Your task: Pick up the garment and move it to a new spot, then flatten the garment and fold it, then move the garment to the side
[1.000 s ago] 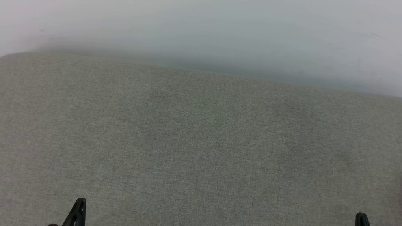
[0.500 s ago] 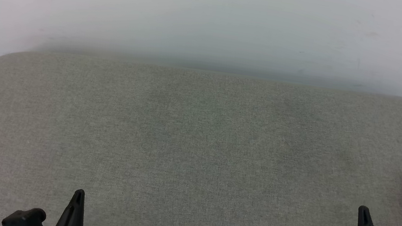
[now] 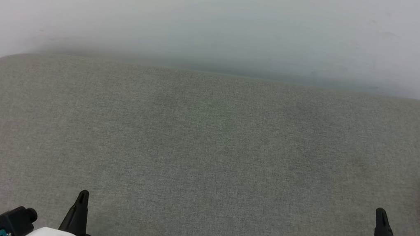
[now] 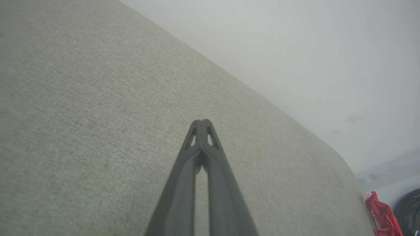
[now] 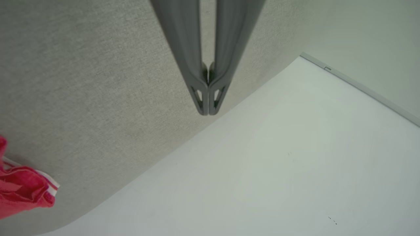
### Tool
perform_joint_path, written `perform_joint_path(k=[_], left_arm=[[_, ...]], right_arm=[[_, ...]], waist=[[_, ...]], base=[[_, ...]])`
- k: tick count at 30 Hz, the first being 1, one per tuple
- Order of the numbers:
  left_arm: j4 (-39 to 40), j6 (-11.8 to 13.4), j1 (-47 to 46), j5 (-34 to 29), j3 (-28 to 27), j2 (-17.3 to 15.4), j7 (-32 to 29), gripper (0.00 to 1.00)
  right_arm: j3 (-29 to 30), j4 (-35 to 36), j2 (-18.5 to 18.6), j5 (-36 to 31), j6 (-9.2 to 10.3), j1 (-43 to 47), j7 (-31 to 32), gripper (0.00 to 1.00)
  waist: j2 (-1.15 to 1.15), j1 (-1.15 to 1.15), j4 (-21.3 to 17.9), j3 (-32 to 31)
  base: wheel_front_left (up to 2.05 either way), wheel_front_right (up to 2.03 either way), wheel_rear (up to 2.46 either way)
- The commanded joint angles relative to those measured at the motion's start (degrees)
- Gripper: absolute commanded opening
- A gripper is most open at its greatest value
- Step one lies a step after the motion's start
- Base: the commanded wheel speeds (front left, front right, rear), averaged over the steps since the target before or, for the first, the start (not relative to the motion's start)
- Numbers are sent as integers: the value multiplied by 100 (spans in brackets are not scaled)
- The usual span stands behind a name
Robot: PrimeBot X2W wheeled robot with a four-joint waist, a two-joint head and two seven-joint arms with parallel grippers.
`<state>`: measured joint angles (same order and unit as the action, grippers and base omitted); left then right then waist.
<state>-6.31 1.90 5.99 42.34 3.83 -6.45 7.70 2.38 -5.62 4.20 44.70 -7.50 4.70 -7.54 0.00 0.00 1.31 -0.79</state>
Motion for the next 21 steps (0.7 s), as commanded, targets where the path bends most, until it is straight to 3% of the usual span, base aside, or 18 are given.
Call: perform_joint_path(k=[1, 21], left_arm=[[27, -64, -159, 239, -40, -22, -36, 0], [-188, -323, -480, 1721, -226, 12, -356, 0]], right_arm=[[0, 22, 58, 238, 0, -157, 36, 0], [29, -223, 76, 1641, 0, -443, 360, 0]], waist=[[0, 0, -3, 2], [0, 0, -31, 23]], base=[[0, 0, 0], [0, 0, 0]])
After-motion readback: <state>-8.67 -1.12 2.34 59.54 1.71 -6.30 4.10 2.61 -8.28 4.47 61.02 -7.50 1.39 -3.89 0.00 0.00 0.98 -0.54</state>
